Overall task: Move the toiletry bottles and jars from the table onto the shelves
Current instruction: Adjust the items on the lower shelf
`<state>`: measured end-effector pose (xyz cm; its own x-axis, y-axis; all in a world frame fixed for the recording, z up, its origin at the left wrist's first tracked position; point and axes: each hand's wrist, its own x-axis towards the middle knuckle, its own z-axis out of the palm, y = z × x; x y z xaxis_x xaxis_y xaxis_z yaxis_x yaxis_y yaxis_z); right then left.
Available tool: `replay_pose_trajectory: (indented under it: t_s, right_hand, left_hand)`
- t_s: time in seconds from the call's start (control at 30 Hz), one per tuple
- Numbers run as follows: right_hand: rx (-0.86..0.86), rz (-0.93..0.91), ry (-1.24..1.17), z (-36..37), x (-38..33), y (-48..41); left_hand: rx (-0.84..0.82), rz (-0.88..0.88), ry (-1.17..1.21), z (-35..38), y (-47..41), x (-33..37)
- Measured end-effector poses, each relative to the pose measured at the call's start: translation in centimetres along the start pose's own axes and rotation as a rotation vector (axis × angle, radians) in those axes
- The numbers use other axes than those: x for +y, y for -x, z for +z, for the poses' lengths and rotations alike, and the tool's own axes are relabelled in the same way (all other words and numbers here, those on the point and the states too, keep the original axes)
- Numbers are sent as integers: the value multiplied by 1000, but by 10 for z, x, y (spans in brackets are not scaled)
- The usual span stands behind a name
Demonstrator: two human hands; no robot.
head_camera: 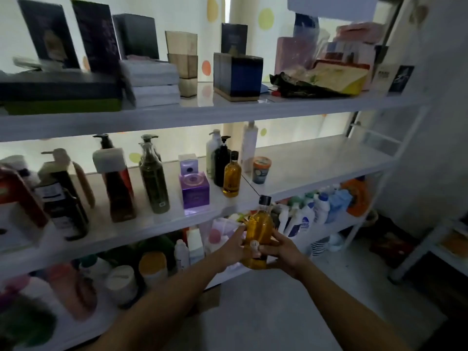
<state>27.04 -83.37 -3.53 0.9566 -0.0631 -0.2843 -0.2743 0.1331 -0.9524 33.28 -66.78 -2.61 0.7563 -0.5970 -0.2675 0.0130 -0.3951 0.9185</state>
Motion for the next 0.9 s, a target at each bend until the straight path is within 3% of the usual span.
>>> replay_pose_trajectory:
  t_s: [0.1,0.4,0.7,0.9]
  right_hand:
    - [38,36,-22,-25,0,-8]
    - [180,16,15,-78,-31,-73]
    - [202,-87,76,-128,-84,-175]
    - [123,-177,294,-143,-97,-223]
  left_hand:
    - [-40,19,-85,13,-26,8]
    - [-35,111,-38,28,-139,23]
    - [79,273,-140,7,-246,58]
    - [224,246,-26,8,-280,66]
